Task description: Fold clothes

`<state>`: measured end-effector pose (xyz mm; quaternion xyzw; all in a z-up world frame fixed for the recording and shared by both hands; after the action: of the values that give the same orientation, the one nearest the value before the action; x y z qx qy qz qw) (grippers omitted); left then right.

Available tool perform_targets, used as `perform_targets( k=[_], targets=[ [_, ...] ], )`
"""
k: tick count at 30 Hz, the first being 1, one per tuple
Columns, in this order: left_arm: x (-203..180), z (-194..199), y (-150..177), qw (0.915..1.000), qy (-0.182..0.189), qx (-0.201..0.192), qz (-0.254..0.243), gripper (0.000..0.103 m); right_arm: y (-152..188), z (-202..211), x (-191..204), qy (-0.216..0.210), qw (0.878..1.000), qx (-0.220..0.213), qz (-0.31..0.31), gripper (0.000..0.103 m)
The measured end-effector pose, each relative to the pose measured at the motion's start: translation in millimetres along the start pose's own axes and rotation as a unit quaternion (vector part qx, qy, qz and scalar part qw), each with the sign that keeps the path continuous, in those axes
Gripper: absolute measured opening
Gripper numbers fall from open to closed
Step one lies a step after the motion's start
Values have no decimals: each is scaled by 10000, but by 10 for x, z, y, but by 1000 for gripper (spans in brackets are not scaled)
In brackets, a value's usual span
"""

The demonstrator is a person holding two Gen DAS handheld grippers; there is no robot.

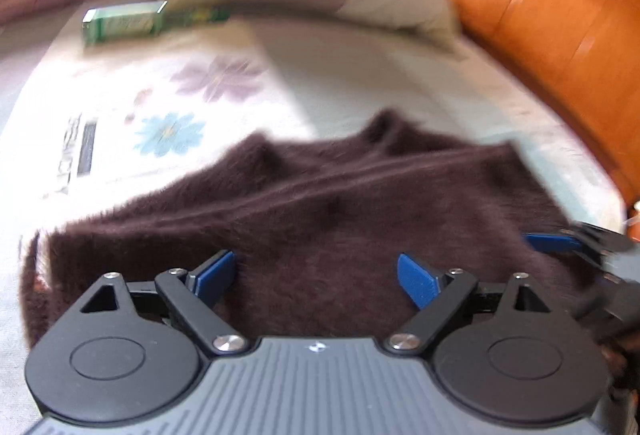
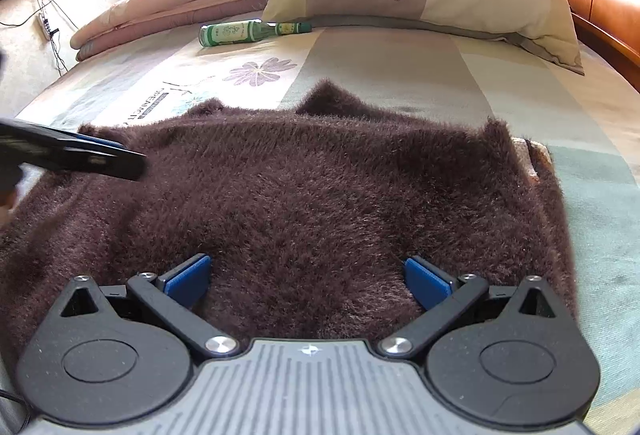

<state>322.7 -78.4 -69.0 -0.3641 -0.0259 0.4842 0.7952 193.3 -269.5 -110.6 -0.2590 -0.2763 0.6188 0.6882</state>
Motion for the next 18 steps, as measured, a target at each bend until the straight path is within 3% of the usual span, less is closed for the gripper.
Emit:
perform_targets(
  k=[3, 7, 11, 14, 16, 18],
  targets=[
    [-64, 16, -104, 9999, 60, 37, 145, 89, 2, 34, -5, 4, 10000, 18, -14, 103],
    [-372, 194, -414, 9962, 847, -102, 193, 90, -7, 223, 22, 124, 9999, -45, 73, 103],
    [-688, -25, -818, 9823, 1798, 144, 501, 94, 19, 304, 33, 67, 9999, -71, 130, 103],
    [-833, -479, -1012, 9692, 2215, 502, 953, 94, 96, 207, -19, -53, 9999, 94, -85, 103],
    [-862, -809, -1047, 9653, 2164, 820, 1211, 93, 140, 201, -20, -80, 10000, 28, -9, 103],
    [-850, -1038, -1042, 9666, 1995, 954, 1292, 93, 172, 208, 2, -90, 9998, -30, 156, 103]
  ],
)
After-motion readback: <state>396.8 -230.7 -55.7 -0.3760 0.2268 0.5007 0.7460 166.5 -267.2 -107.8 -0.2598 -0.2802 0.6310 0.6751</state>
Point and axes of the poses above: each gripper's, at about its wrist camera, not at the fingertips, and z roughly against the way its jaws point, x to its left, y to its underside, the point moved 6 cm from there along -z, roughly the way its jaws point, and after that the axes turned 7 degrees about y, right-handed, at the moved point
